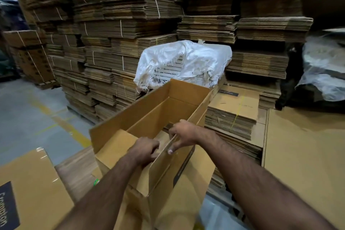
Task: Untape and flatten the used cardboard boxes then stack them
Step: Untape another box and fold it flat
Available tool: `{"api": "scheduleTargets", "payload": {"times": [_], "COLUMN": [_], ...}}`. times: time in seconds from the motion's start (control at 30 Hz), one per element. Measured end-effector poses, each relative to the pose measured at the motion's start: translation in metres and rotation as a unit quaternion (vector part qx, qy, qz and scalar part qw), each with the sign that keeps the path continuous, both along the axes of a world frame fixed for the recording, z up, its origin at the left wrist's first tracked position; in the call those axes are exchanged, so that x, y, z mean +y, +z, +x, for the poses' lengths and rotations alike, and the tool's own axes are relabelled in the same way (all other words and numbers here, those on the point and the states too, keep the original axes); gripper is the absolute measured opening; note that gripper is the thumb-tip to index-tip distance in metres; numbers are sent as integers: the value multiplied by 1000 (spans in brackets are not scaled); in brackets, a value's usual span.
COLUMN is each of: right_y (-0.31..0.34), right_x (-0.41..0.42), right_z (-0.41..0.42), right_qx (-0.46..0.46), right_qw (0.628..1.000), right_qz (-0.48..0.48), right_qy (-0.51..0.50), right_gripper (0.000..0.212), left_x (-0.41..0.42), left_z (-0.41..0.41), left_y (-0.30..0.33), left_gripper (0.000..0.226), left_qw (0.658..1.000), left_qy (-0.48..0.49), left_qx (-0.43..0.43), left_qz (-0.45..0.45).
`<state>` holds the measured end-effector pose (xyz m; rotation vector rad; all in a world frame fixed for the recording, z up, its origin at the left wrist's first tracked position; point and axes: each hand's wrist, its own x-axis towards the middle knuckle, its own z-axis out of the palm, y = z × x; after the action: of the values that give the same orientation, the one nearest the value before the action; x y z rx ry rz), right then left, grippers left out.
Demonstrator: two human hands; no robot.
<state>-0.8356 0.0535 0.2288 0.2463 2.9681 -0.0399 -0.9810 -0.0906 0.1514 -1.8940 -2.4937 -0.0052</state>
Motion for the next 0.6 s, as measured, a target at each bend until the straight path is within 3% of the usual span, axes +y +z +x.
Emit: {"api": "scheduleTargets", "payload": {"times": [0.1,0.17,0.27,0.43,0.6], "right_y": [-1,0,0,-3,-4], "right_x": [6,12,15,18,28], "right_z": [3,7,11,11,7], "right_qx": [6,1,12,70,129], "right_qw": [1000,1000,999,994,982], "right_qz": [-15,-20,-40,-32,-56], "right_qy": [-11,-21,-32,-73,-127], "right_gripper": [62,58,52,51,63], "left_x": [-9,-18,-26,-32,-42], "left_z": [-3,-7,-14,-9,-7], "left_y": [17,29,41,62,78], "left_gripper": [77,94,89,58,71], "left_qw": [999,999,1000,995,980], "left_qy": [0,7,6,87,163], "left_qx": [16,17,19,27,116], "left_qz": [49,35,-17,-51,-14]}}
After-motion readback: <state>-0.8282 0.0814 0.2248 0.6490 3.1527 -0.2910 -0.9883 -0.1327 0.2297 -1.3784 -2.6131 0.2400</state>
